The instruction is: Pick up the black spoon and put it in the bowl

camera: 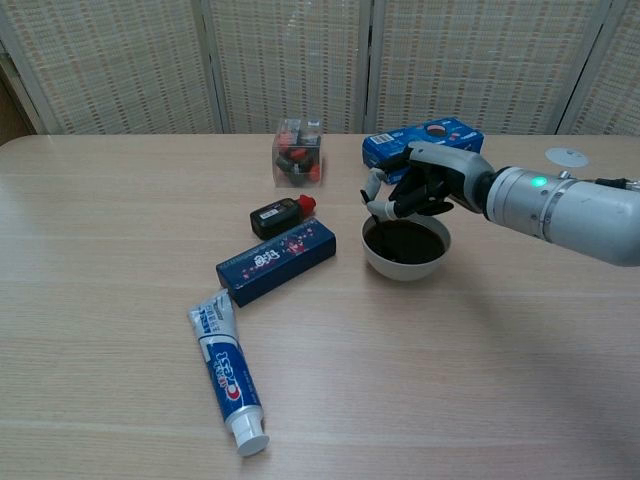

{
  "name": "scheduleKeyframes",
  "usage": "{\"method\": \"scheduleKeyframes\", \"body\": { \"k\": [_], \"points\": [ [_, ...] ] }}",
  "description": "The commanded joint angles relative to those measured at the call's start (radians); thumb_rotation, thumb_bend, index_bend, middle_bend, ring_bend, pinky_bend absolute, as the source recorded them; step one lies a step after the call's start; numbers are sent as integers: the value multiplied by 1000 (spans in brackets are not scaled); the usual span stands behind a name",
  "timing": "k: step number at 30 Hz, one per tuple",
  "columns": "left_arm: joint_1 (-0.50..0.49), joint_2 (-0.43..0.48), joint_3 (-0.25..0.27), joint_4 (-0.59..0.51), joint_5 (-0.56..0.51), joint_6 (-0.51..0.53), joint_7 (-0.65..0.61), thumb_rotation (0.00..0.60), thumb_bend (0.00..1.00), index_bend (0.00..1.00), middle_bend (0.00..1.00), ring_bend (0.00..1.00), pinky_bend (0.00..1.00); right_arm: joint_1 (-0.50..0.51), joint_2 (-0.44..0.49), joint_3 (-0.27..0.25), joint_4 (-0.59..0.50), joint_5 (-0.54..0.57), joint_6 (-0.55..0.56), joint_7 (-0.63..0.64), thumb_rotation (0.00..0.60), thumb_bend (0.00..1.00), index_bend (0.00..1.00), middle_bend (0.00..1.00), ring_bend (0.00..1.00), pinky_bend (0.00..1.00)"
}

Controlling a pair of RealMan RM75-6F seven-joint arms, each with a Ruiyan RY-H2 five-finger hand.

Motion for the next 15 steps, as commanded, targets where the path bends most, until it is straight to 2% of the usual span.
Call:
{"method": "scheduleKeyframes", "body": {
  "k": [1,8,15],
  "points": [
    [0,0,0,-1,1,0,2,600,242,128,128,182,140,-12,15,-14,-10,-5,6,-11,600,536,684,1000,1000,1000],
    [-3,0,0,-5,0,-4,8,600,242,128,128,182,140,-24,32,-21,12,12,-5,-25,600,539,691,1000,1000,1000],
    [-4,-1,0,-9,-3,-9,12,600,242,128,128,182,140,-5,6,0,82,36,-25,-30,600,548,694,1000,1000,1000]
  ]
}}
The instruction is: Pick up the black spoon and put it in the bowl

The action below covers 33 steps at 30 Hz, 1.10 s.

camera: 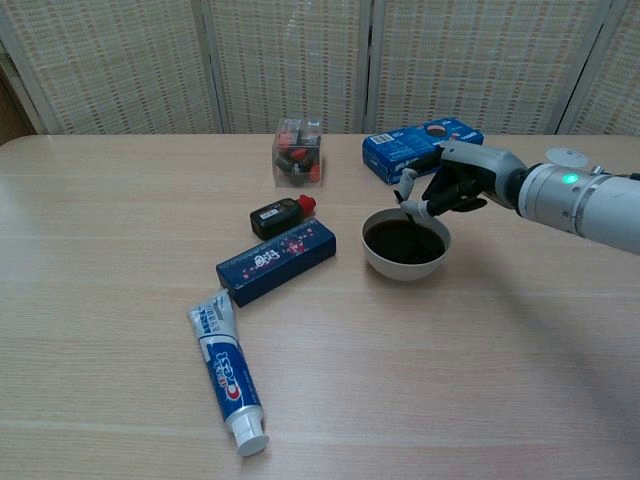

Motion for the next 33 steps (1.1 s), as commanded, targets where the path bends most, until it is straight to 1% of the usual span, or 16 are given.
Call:
{"method": "scheduleKeyframes", "body": {
  "k": [1,10,16,24,33],
  "points": [
    [1,0,0,-1,-2,1,1,600,242,128,128,182,140,13,-18,14,32,12,-10,1,600,548,694,1000,1000,1000],
    [8,6,1,-2,-5,6,0,600,242,128,128,182,140,66,-65,49,96,19,-31,8,600,549,694,1000,1000,1000],
    [10,6,1,4,-7,7,-7,600,242,128,128,182,140,93,-83,59,97,16,-37,1,600,549,694,1000,1000,1000],
    [13,4,2,13,-6,9,-15,600,242,128,128,182,140,89,-77,39,50,-5,-21,-7,600,549,694,1000,1000,1000],
    [11,3,2,8,0,10,-12,600,242,128,128,182,140,69,-46,5,-28,-39,11,-14,600,549,694,1000,1000,1000]
  ]
}}
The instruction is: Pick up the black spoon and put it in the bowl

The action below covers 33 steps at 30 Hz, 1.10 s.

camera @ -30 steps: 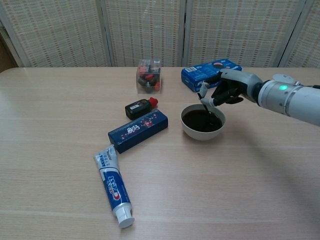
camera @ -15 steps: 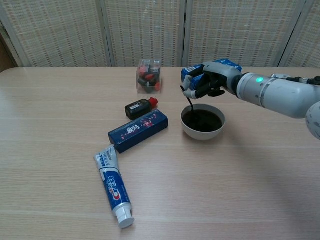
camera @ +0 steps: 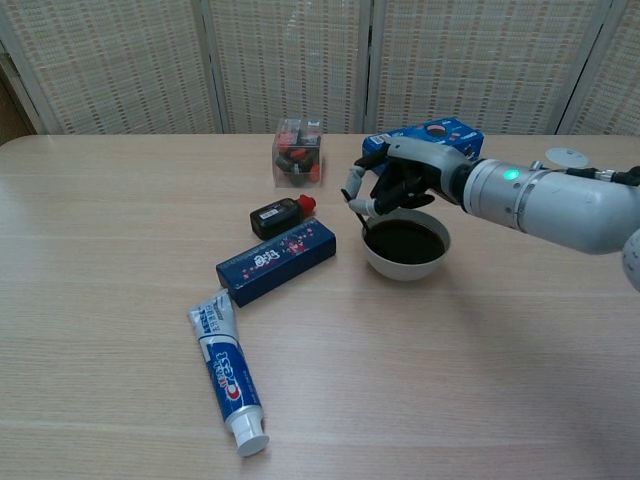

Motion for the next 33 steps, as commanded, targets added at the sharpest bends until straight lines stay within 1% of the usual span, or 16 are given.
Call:
{"method": "scheduleKeyframes", "body": {
  "k": [1,10,15,22,33],
  "points": [
    [-1,0,0,-1,1,0,1,600,242,128,128,182,140,-10,13,-13,-22,-10,11,-3,600,549,694,1000,1000,1000],
    [-4,-3,1,-5,5,-4,5,600,242,128,128,182,140,-47,59,-55,-64,-23,26,-15,600,549,696,1000,1000,1000],
    [-7,-5,1,-4,5,-9,8,600,242,128,128,183,140,-64,75,-59,-61,-12,27,-10,600,549,698,1000,1000,1000],
    [-12,-7,-1,-5,3,-14,12,600,242,128,128,182,140,-59,66,-45,-8,11,8,-13,600,549,700,1000,1000,1000],
    [-6,-5,1,-1,-3,-12,9,600,242,128,128,182,140,5,8,5,101,38,-46,-12,600,549,700,1000,1000,1000]
  ]
}}
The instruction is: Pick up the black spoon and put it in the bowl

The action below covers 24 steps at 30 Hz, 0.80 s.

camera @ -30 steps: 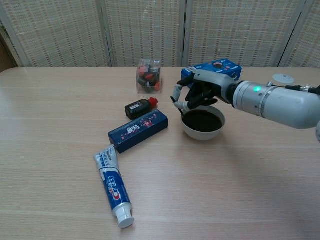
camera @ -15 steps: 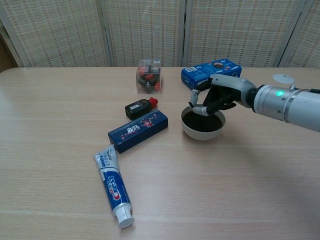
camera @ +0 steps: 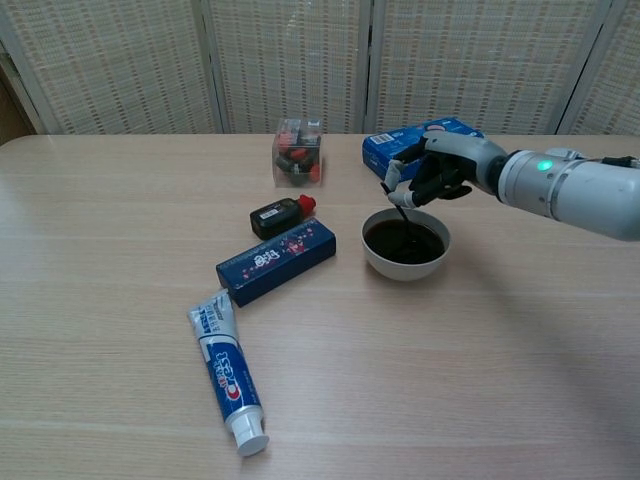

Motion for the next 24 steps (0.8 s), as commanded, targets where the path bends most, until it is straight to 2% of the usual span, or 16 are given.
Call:
{"method": "scheduleKeyframes", "body": {
  "k": [1,13,24],
  "points": [
    [1,0,1,2,-1,1,-1,600,242,128,128,182,140,19,-16,11,19,4,-14,-2,600,549,700,1000,1000,1000],
    [4,4,0,5,2,6,-9,600,242,128,128,182,140,45,-27,6,-19,-26,-3,-11,600,549,700,1000,1000,1000],
    [2,2,1,2,8,6,-7,600,242,128,128,182,140,21,23,-36,-118,-69,34,-17,600,550,703,1000,1000,1000]
  ]
}}
